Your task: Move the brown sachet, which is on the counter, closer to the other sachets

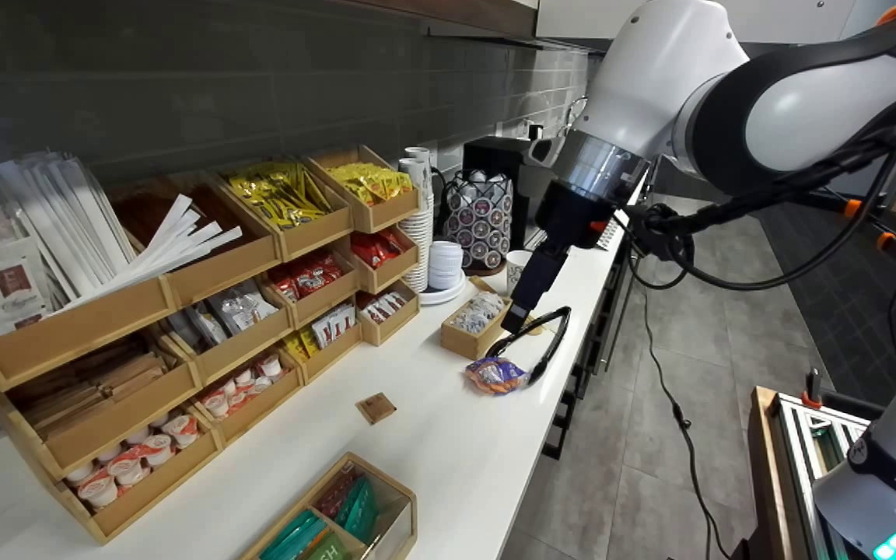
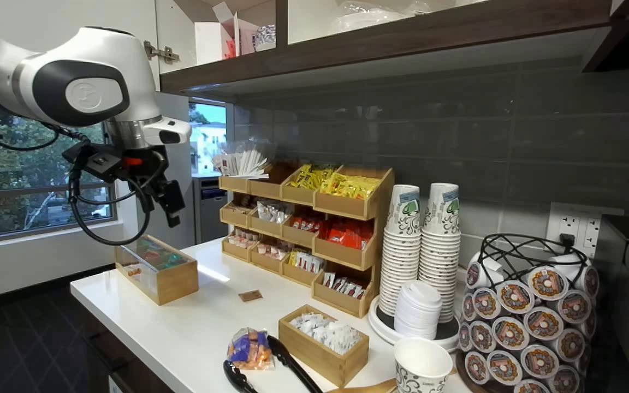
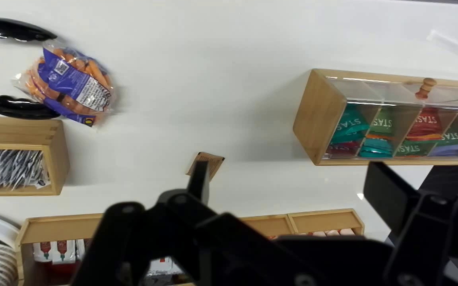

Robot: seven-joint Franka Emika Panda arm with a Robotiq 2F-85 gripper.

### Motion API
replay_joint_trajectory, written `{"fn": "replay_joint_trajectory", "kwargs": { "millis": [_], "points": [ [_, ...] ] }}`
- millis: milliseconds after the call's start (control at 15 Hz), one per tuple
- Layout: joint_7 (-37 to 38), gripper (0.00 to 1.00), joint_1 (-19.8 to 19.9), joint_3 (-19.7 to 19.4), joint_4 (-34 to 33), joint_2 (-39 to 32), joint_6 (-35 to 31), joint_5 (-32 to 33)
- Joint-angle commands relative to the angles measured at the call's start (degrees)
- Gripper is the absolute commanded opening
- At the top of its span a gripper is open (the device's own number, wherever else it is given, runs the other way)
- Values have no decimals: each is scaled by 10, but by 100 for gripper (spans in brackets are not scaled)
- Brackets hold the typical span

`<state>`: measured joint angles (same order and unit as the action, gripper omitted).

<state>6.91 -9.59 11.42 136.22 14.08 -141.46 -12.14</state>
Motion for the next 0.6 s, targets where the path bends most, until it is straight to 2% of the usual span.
{"fn": "replay_joint_trajectory", "kwargs": {
  "millis": [0,133,267,533],
  "points": [
    [21,100,2,1,-1,-13,-13,18],
    [60,100,22,4,-14,-58,-42,53],
    [69,100,29,-4,-35,-104,-61,72],
    [41,100,35,-28,-110,-208,-62,90]
  ]
}}
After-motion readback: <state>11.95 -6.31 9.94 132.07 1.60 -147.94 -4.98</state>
